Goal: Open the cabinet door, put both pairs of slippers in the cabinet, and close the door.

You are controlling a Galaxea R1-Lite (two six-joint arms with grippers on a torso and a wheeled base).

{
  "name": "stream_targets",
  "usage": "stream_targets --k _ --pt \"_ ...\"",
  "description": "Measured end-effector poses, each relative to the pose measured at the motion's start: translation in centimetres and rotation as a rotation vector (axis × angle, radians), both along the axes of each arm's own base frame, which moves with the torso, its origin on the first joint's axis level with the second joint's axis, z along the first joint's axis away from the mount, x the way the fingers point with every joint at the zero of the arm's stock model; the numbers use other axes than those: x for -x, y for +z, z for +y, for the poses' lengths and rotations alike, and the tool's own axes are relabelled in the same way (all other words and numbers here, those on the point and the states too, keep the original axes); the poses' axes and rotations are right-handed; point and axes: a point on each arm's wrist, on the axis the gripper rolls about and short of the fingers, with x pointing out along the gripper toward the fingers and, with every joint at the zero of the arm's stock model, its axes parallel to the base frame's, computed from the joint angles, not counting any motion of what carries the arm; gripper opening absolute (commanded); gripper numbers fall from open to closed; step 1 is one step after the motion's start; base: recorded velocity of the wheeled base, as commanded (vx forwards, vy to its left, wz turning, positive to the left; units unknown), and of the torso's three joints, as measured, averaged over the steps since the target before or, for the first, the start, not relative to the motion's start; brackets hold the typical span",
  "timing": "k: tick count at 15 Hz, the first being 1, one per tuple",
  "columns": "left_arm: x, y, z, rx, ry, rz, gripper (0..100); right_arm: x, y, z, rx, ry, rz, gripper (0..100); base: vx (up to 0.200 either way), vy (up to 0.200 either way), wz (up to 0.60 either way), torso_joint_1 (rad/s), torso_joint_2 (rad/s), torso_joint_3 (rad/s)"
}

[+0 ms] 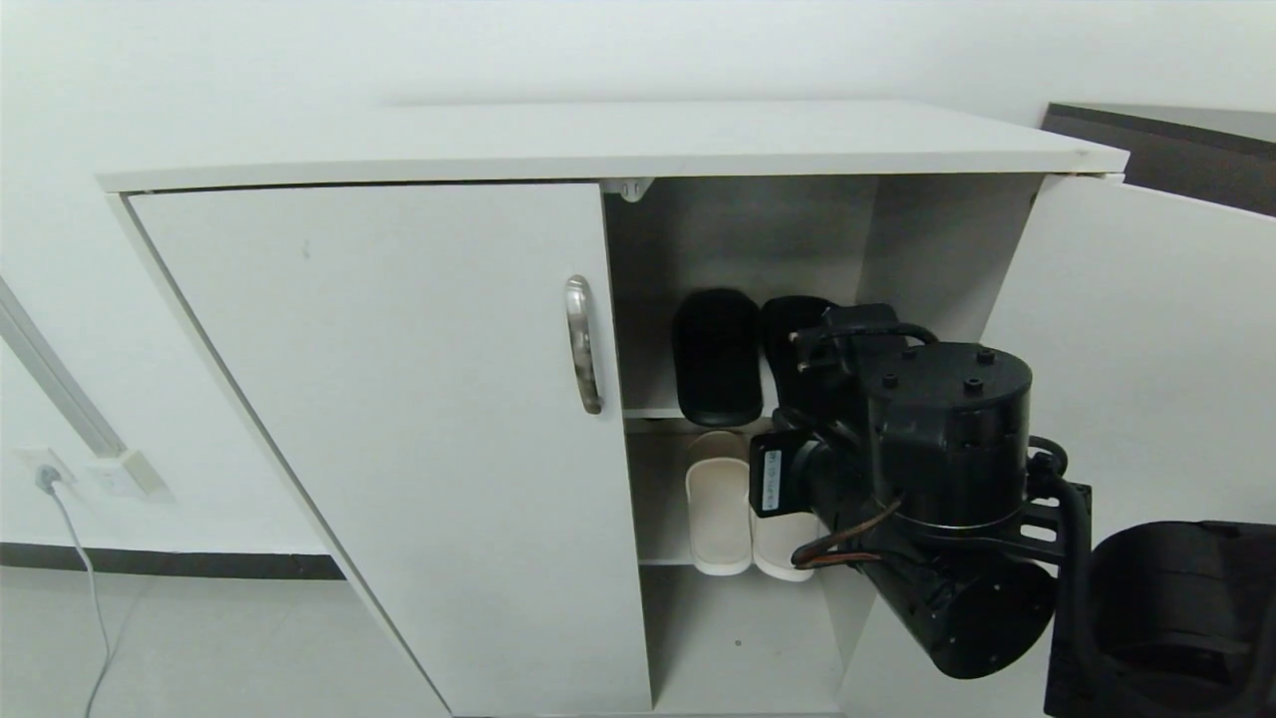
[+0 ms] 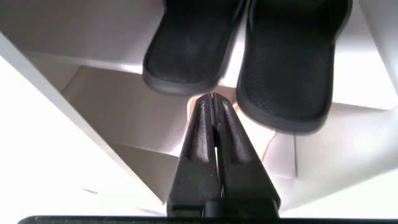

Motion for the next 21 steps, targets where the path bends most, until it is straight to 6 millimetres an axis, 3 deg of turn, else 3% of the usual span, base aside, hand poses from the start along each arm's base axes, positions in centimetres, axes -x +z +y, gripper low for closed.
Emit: stream_targets --k 15,21 --pt "0.0 0.0 0.0 0.001 0.0 0.0 0 0.0 -2.0 -0.6 0.04 0.06 0.055 0 -0.2 0.0 0.0 0.001 0.0 0.002" --pt "0.0 0.0 0.0 0.004 0.0 -0.001 0 -0.9 -3.2 -0.7 0.05 0.047 0.056 0 0.0 0.0 0.0 0.0 0.0 0.0"
